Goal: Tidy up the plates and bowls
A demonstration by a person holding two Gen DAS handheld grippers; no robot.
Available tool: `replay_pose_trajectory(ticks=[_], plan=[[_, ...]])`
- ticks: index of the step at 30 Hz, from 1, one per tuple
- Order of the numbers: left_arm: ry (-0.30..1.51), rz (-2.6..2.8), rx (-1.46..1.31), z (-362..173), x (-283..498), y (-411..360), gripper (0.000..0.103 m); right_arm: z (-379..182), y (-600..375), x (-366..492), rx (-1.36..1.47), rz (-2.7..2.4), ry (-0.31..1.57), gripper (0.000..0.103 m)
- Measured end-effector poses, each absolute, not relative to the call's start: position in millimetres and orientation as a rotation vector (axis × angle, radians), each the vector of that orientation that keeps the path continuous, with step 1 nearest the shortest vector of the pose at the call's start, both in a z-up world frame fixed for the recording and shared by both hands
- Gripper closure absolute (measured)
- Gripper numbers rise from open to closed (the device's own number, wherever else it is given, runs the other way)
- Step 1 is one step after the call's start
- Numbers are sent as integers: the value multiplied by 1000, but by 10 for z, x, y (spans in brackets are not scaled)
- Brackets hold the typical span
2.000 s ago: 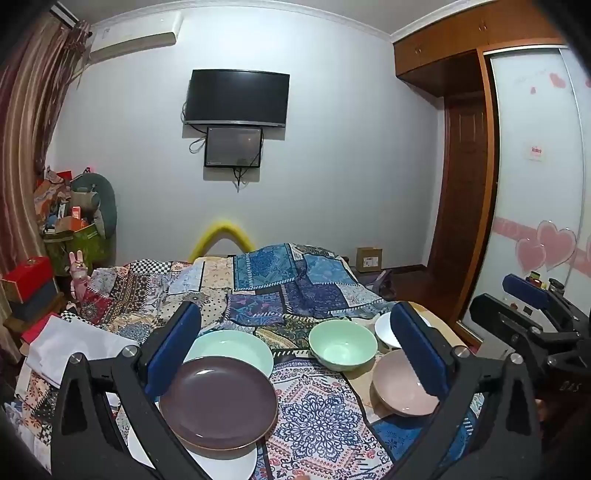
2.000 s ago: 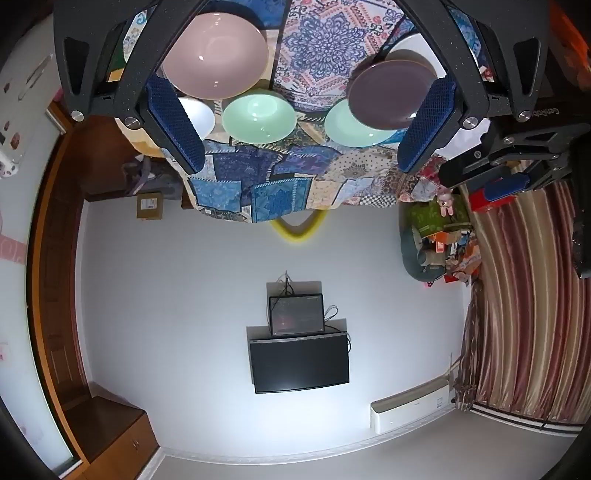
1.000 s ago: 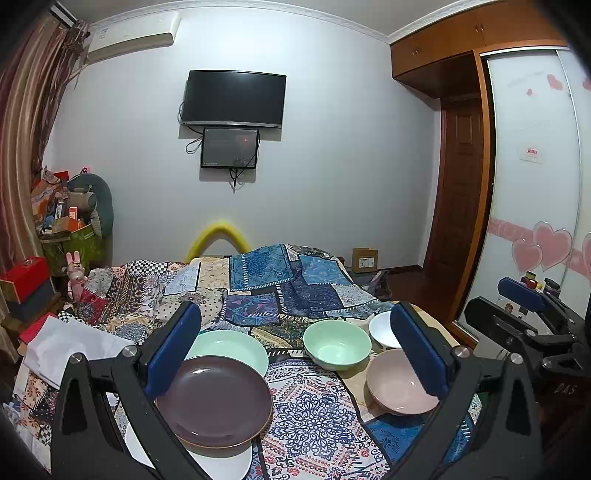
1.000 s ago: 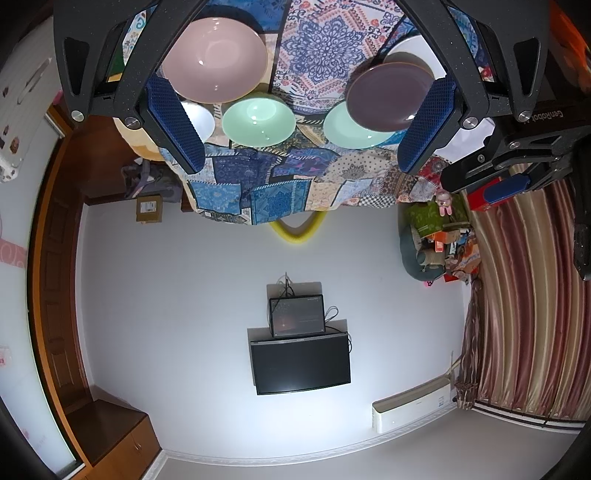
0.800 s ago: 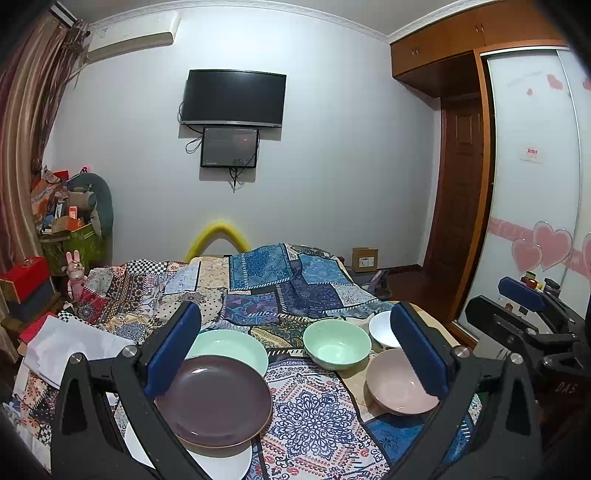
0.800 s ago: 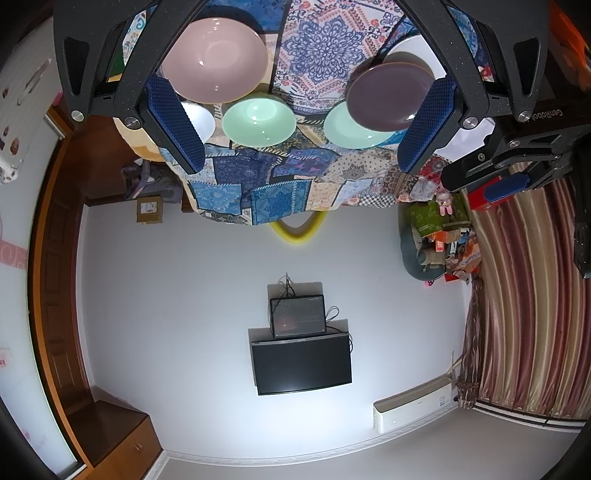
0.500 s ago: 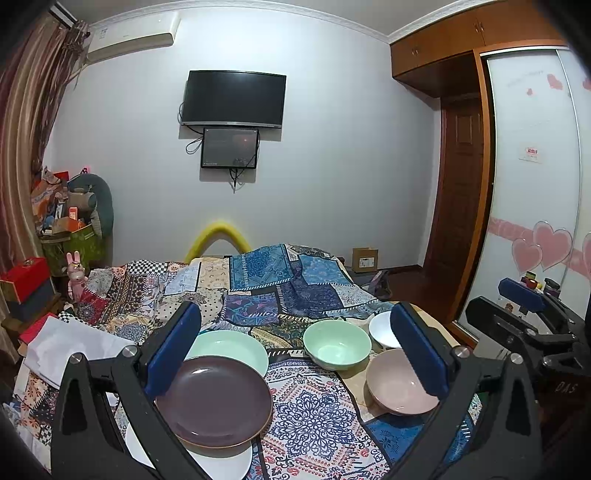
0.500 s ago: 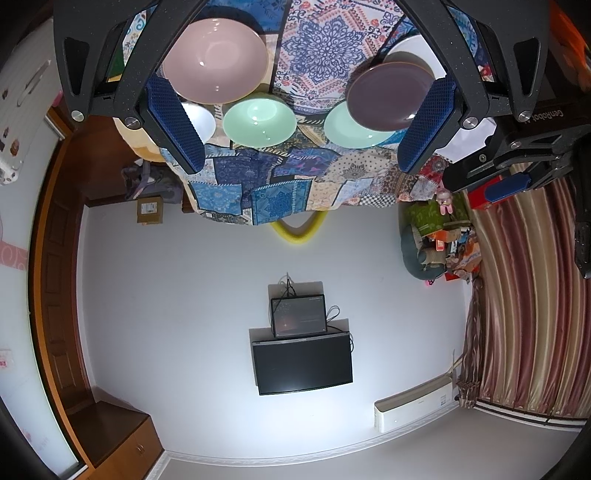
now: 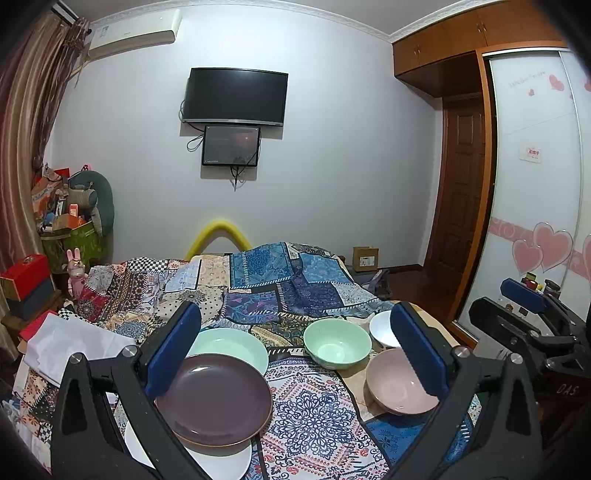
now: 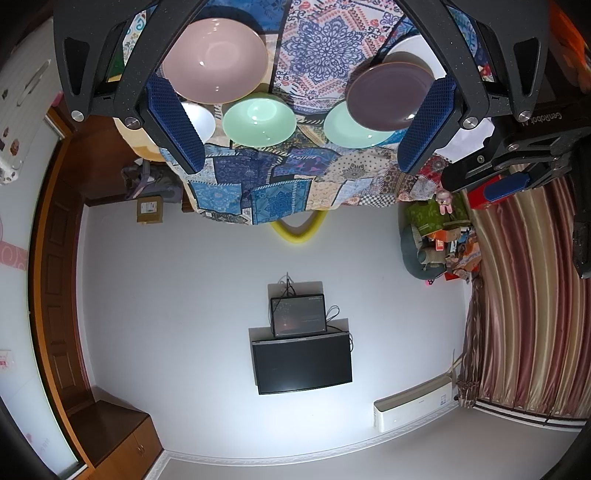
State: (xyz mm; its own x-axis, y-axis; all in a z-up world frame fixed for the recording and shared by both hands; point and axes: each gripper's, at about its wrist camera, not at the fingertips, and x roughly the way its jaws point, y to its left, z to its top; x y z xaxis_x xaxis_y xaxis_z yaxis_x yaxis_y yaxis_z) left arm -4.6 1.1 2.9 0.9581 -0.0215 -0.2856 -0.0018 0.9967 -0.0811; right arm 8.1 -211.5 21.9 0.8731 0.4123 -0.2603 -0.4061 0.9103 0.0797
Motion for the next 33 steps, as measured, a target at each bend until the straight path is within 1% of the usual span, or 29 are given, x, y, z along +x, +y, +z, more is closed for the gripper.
replay_pose_trajectory(ticks=[24, 33], plan=[[293, -6, -82, 8, -40, 12, 0, 237, -2104, 58, 23, 432, 276, 0], [325, 0, -85, -58, -2, 63, 0, 193, -2043, 77, 17, 440, 293, 0]])
